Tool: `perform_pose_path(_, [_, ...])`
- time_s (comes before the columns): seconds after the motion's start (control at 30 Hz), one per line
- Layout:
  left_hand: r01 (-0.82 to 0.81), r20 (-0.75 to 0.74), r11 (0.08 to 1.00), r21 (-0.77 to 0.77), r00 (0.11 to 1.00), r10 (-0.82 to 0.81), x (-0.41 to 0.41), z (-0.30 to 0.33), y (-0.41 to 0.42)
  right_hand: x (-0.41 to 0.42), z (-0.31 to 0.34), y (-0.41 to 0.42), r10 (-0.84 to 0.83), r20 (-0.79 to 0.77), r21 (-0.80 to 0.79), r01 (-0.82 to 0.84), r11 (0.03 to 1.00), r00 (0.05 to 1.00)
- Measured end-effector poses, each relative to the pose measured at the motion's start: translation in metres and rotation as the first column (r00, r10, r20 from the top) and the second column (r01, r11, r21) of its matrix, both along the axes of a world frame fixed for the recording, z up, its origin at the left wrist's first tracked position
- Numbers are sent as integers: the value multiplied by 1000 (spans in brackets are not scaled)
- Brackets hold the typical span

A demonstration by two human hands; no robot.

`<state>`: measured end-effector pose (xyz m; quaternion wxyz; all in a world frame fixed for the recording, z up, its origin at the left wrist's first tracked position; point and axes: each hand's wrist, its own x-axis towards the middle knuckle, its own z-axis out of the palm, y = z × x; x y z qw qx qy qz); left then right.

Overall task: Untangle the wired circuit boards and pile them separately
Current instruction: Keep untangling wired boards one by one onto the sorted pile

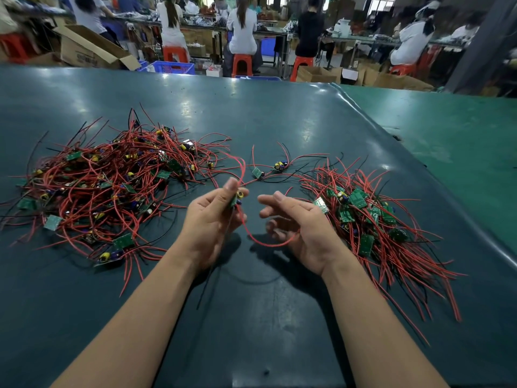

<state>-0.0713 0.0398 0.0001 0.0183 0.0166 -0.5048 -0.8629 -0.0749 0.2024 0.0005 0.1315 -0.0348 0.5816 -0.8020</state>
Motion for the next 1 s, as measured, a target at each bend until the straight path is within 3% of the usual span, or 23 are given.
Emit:
perform_pose_path(0.13, [210, -31, 977, -29, 977, -211, 5, 0, 3, 2, 0, 2, 183, 19, 51, -183, 982, 983])
perform_pose_path(0.27, [194, -16, 978, -73, 980, -196, 6, 1, 2, 2, 2, 13, 263, 5, -25, -263, 965, 965])
perform_pose_path(0.37, [164, -2, 983, -82, 986, -165, 5, 2, -1, 2, 3, 13, 160, -2, -10, -160, 987, 987])
perform_pose_path(0.47, [112, 1, 994, 12, 994, -112, 3, 3, -6, -1, 3, 13, -1, 62, -34, 3, 999, 998])
perform_pose_path(0.6, [105, 2, 983, 148, 994, -107, 2, 4, -7, 0, 4, 11, 23, 71, -25, -21, 999, 997])
perform_pose_path(0.77, [192, 88, 981, 2, 978, -191, 4, 4, -2, 7, 2, 3, 153, 24, 97, -155, 983, 988])
perform_pose_path(0.9, [235, 62, 956, -178, 972, -227, 6, 0, 1, 6, -1, -4, 39, -19, 142, -36, 989, 999])
perform_pose_path(1.0, [260, 50, 933, -251, 966, -256, 8, -3, 3, 6, -3, -9, -18, -9, 32, 18, 999, 1000])
